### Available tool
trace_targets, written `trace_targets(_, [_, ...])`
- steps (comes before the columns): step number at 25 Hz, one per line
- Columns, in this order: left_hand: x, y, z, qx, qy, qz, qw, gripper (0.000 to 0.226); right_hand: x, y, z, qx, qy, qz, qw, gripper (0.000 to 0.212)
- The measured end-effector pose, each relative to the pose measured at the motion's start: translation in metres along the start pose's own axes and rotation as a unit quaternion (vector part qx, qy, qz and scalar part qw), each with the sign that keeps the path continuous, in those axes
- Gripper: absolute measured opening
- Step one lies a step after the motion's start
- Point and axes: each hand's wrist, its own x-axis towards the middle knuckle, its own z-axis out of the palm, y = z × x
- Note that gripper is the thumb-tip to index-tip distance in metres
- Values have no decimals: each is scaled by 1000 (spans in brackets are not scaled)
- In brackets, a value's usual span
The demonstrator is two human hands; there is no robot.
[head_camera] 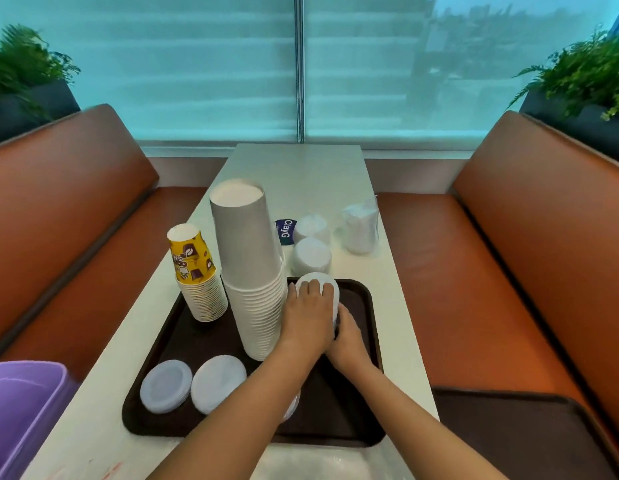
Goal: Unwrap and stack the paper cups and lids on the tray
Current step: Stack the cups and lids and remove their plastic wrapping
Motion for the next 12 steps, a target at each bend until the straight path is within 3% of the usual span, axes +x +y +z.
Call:
trace_targets(3, [14,-3,-1,-27,11,-37,999,58,27,-4,-5,-3,-44,-34,998,55])
trace_targets(6, [15,-2,-7,-83,135,-31,987,69,43,0,-22,-19,-18,-43,999,62])
trace_targets(8, [16,3,0,-166,194,11,967,60,61,-4,-42,-7,34,-36,999,53])
trace_targets(10, [18,11,-5,-245,175,29,953,47,85,-18,-59,2,54,-31,998,39])
trace_targets(12, [26,15,-3,-229,189,23,955,40,117,-26,-62,-3,32,-16,999,32])
